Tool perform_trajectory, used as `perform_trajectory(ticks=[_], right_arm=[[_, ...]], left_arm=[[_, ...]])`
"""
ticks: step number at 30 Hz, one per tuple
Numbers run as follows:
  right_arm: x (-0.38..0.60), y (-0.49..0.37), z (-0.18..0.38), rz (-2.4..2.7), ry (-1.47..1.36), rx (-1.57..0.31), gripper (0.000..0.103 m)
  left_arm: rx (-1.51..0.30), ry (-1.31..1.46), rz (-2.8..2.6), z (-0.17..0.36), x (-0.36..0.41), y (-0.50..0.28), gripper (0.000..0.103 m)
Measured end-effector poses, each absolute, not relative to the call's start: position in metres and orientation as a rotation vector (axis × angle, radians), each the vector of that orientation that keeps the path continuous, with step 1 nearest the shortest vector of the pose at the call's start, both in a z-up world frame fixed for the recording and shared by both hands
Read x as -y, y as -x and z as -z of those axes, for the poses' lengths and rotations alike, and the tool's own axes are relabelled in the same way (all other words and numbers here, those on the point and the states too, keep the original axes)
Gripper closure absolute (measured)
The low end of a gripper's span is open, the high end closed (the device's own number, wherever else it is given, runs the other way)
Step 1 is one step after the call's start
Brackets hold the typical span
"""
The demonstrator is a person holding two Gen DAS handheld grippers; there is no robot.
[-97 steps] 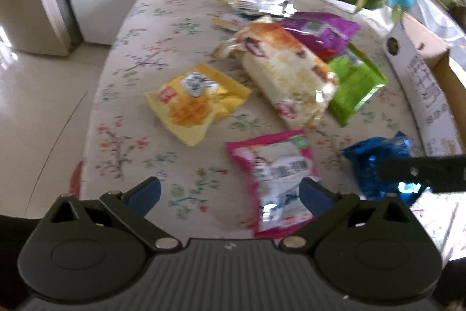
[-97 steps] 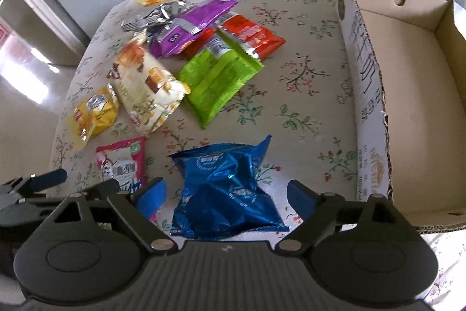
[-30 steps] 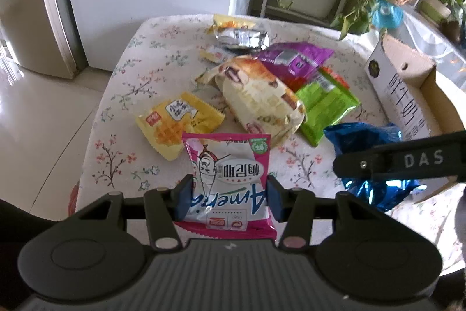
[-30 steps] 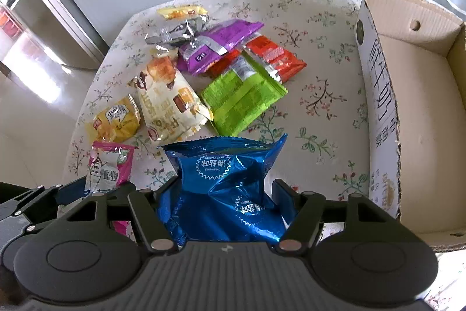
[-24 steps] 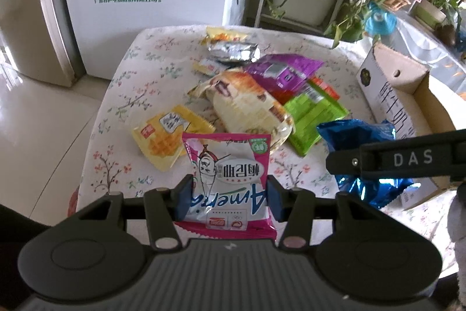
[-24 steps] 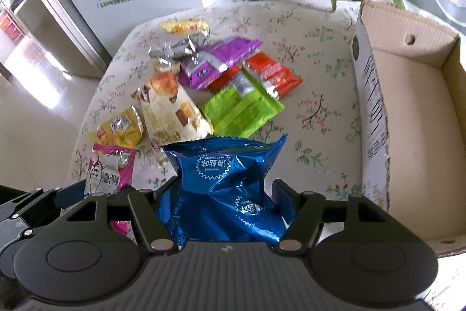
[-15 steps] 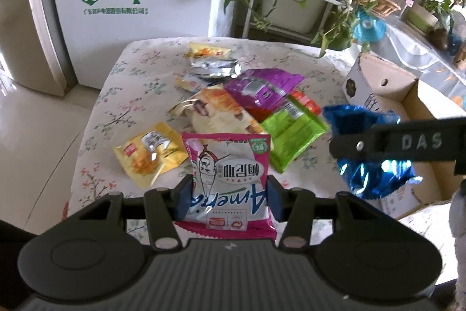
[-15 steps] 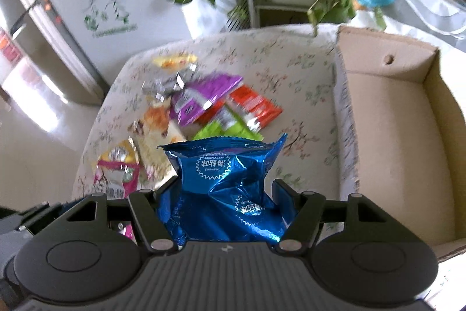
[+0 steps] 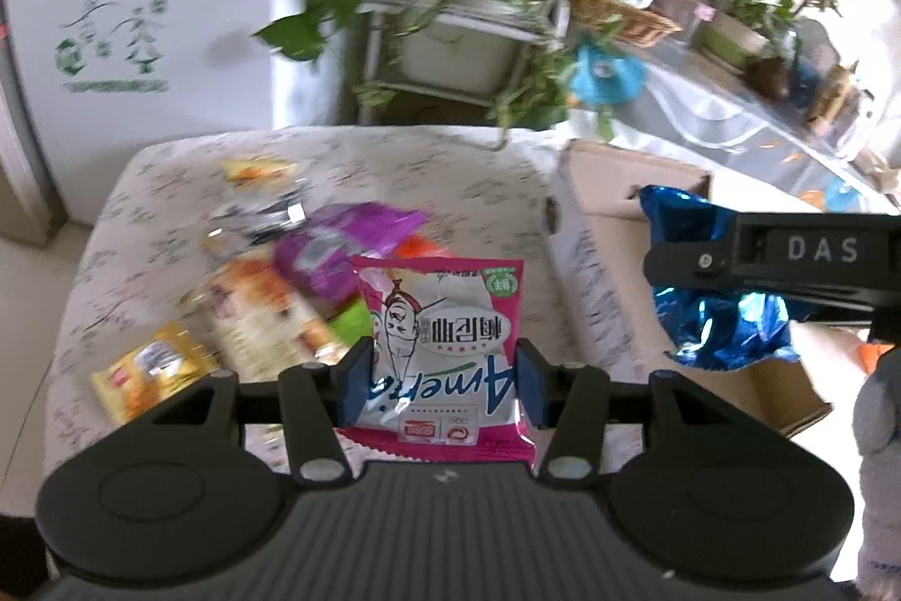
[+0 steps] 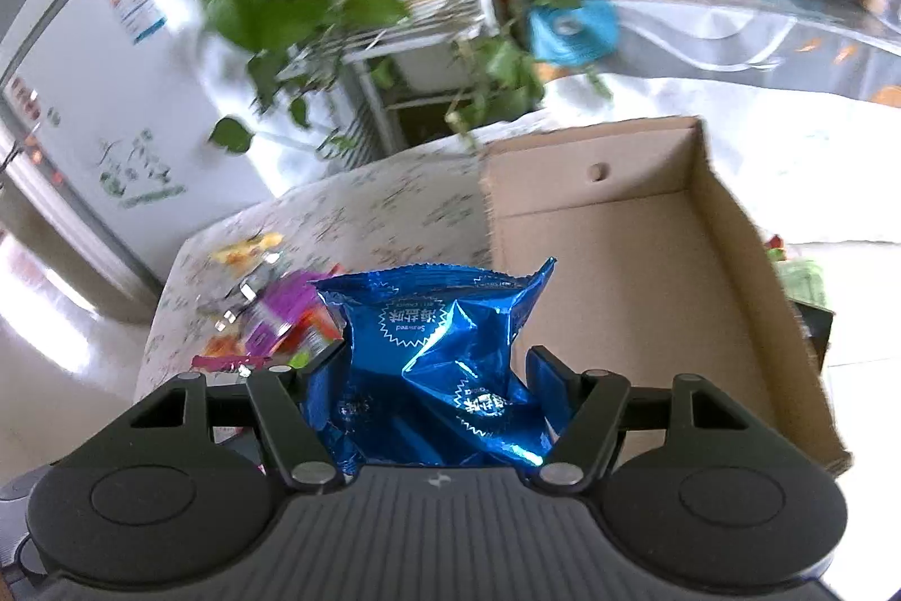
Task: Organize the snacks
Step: 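Lift both packs and carry them over the open cardboard box, then open both grippers to drop the pink and blue packs into the box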
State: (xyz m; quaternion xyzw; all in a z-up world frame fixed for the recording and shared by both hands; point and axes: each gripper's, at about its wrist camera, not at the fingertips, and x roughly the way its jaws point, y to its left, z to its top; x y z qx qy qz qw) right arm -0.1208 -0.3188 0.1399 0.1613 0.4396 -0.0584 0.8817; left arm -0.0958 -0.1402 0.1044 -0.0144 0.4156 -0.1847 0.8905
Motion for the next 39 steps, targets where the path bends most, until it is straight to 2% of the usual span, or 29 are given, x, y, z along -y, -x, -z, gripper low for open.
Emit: perform_trajectory(ticks=[11,23,28,39], right_arm=[[0.378,0.130,-0.143,0.259,-0.446,-0.906,0.029],[0.403,0.121,-0.132,0.353,-0.517,-0.932,0.026],[0.406,0.124,-0.132,0.356,-0.552,-0.927,0.019],[0.405,0.122,-0.133,0.346,-0.559,-0.925,0.017]], left_arm=[[-0.852,-0.004,0.527,-0.114,0.211,0.093,0.052],[-0.895,-0.030,0.622,-0.093,0.273,0.090,0.049],[-0.923,-0.059,0.605,-0.075,0.275,0.093,0.037],[-1.057,-0.023,0.488,-0.029,0.247,0.113,0.037]])
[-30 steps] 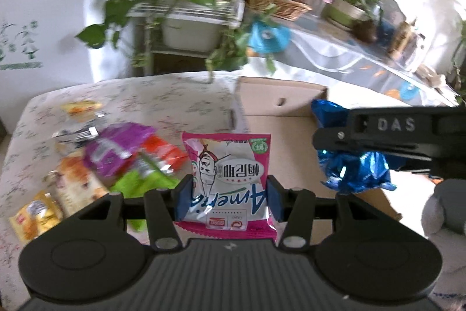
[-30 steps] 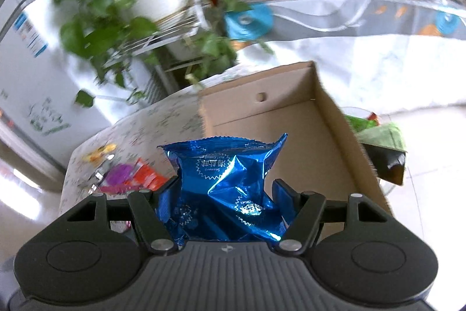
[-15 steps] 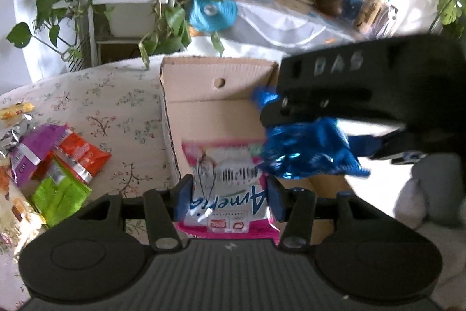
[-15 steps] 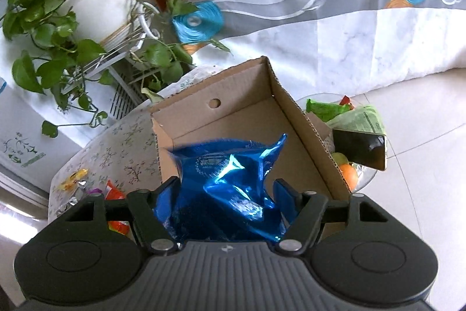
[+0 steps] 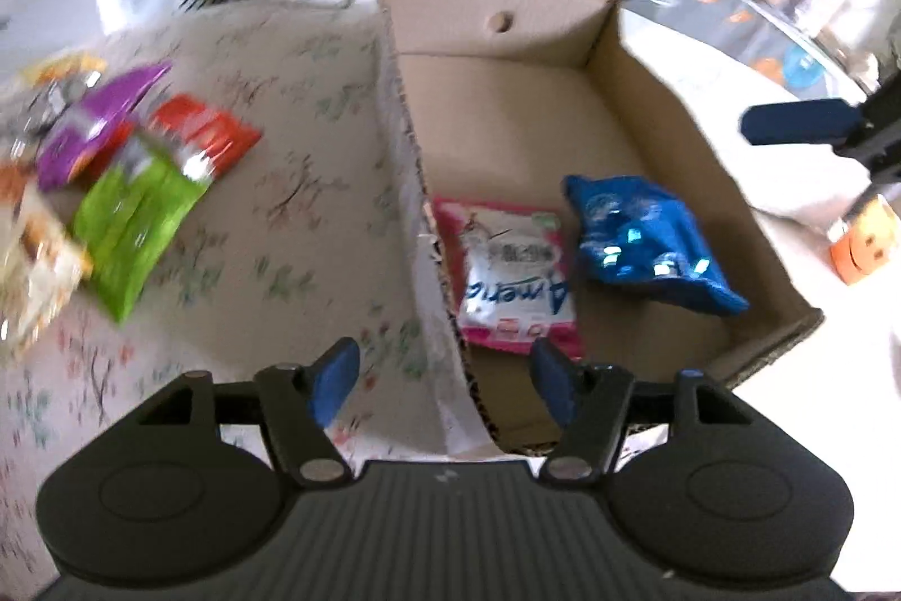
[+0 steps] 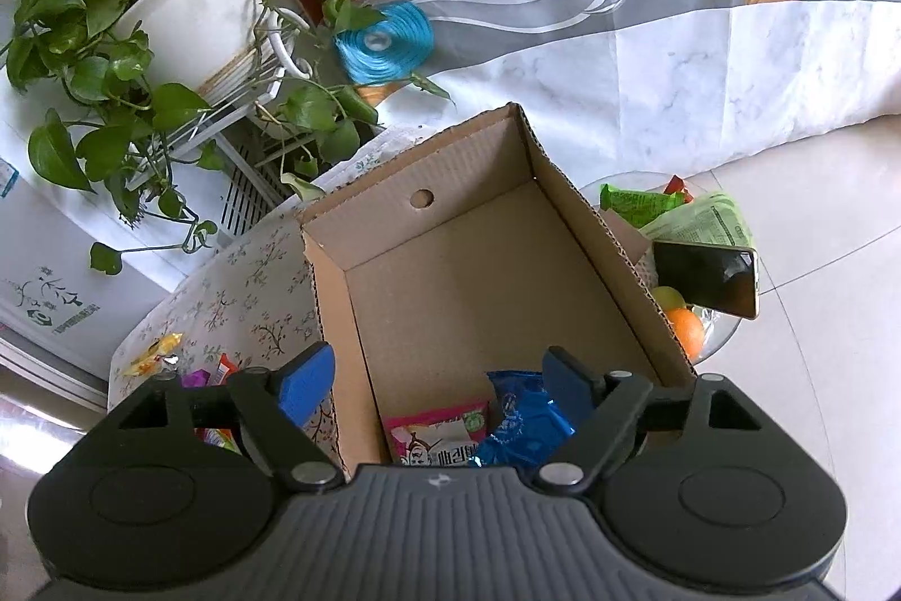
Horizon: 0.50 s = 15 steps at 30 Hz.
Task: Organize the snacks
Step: 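Open both grippers to drop the pink and blue packs into the box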
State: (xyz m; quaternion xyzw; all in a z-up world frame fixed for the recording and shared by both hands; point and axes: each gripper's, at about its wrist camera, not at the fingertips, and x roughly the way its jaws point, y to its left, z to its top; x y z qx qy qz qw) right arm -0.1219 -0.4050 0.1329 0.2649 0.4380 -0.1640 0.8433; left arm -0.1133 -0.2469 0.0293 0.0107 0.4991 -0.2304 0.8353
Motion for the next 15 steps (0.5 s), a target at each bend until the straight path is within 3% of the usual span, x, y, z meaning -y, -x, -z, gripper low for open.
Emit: perform_trajectory(ticks=[12,15], right_arm=[[0.400,0.117,-0.131,0.306,-0.541,-0.943,0.012],[0.391,0.115,-0.130,0.274,-0.508,-0.952,0.012]], left_arm=[[-1.074,0.009,0.446,-0.030,0.234,0.142,0.036],[-1.073,0.020,0.461,-0.035,0.227,0.146,0.031]])
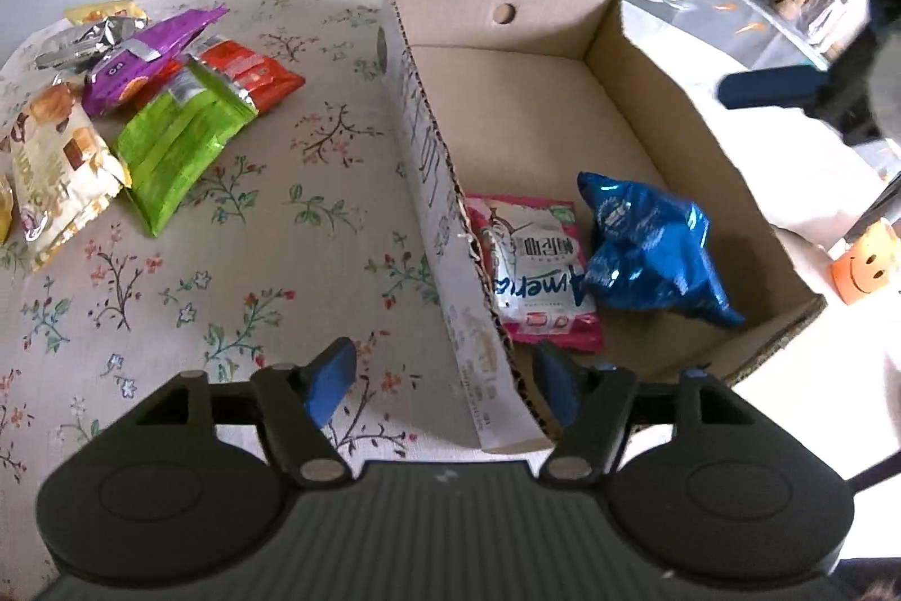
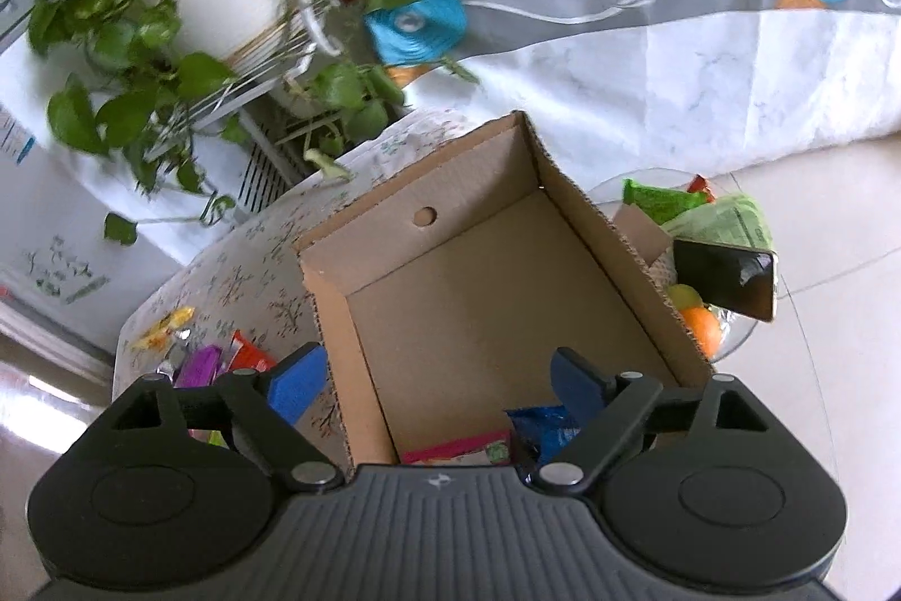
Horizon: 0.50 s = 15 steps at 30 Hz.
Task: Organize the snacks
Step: 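Open both grippers to drop the pink and blue packs into the box, then move both tools back over the remaining snack pile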
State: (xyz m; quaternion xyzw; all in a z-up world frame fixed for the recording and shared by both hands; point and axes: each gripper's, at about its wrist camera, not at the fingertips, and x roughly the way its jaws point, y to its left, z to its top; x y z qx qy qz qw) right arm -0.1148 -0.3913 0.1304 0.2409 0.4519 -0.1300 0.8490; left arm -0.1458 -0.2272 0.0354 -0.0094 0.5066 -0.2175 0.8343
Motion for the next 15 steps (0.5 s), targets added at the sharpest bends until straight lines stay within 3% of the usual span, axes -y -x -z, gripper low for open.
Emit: perform_trajectory(ticks=[8,15], right_arm=[[0.361,0.104,-0.130,0.169,-0.421,-0.960,0.011],[0.335,0.093,-0.127,0.095,-0.362,-0.963,0.011]], left_arm=[[-1.005,0.017,0.479,-0.061,0.197,0.145,0.016],[-1.022,0.035,0.402,-0.061,0.149,0.132,0.016]])
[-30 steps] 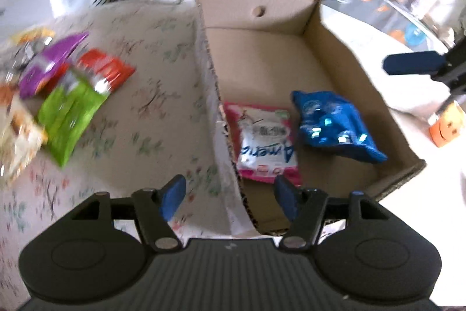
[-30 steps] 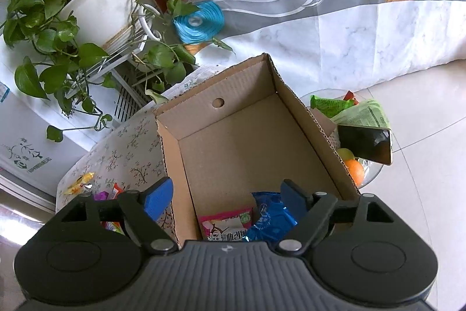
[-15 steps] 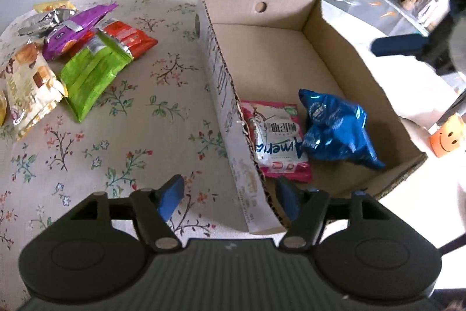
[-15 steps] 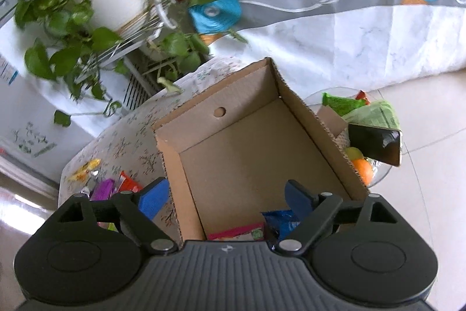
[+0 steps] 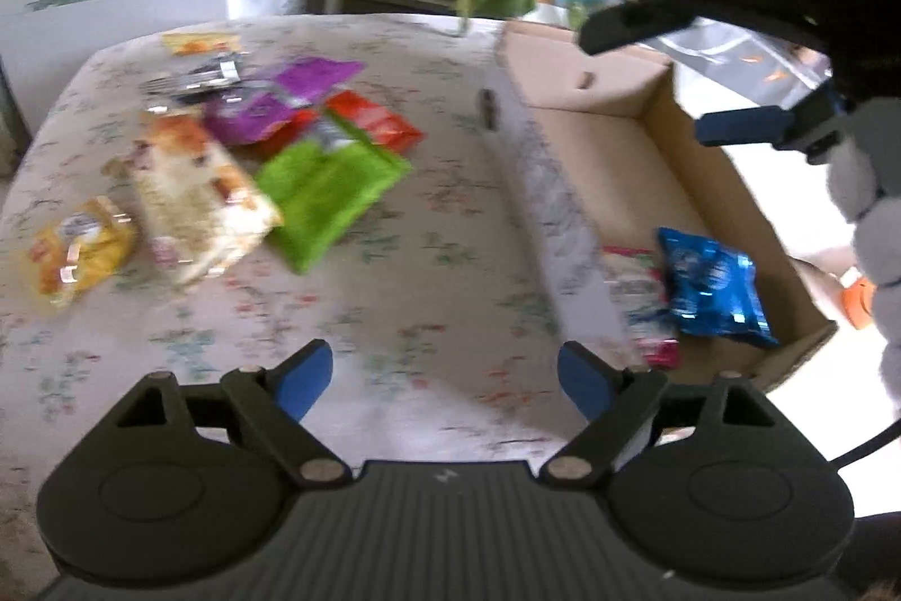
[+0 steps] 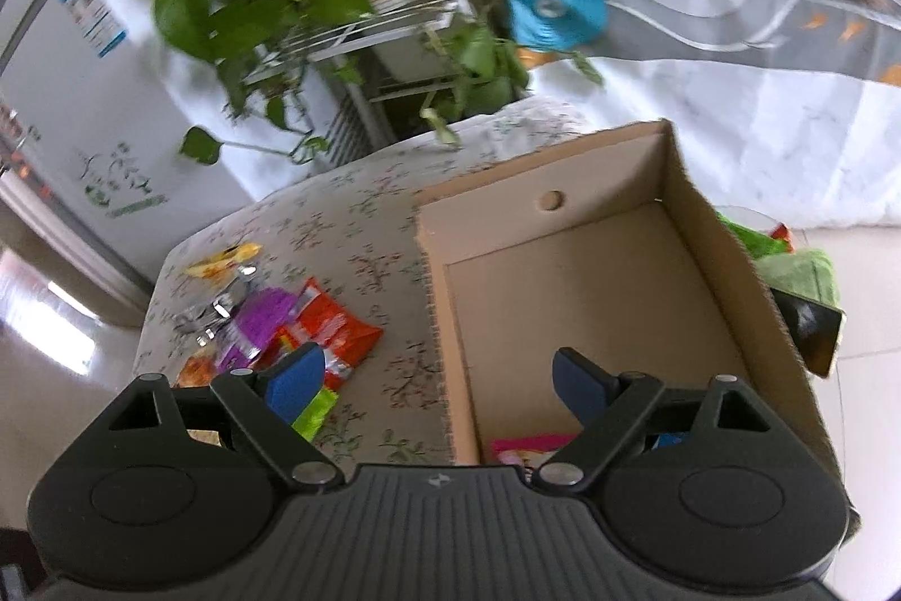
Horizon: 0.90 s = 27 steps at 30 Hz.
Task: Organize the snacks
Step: 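Move both tools back over the remaining snack pile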
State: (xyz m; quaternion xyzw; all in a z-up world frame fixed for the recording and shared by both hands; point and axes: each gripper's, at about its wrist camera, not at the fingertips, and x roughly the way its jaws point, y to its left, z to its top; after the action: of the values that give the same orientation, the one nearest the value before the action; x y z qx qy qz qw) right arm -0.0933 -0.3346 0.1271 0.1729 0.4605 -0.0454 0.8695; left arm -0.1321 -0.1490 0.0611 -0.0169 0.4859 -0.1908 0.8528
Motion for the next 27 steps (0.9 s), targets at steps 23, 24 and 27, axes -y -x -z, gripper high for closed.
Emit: perform_trajectory(ticks=[23,24,27], right_arm=[[0.244,0.066,-0.109,-0.143,-0.160,-0.983,0.011],[0.240,0.065,-0.107,-0.154,-0.150,-0.986,0.011],[0.225,0.064,-0.101,-0.191,-0.105,-0.999,0.011]], left_arm=[[-1.014,-0.056,0.142,-0.050,0.001,0.060,0.015],[-1.016,-0.070,0.150,-0.048,-0.002,0.058,0.015],[-1.026,-0.143,0.190,-0.043,-0.008,0.051,0.015]])
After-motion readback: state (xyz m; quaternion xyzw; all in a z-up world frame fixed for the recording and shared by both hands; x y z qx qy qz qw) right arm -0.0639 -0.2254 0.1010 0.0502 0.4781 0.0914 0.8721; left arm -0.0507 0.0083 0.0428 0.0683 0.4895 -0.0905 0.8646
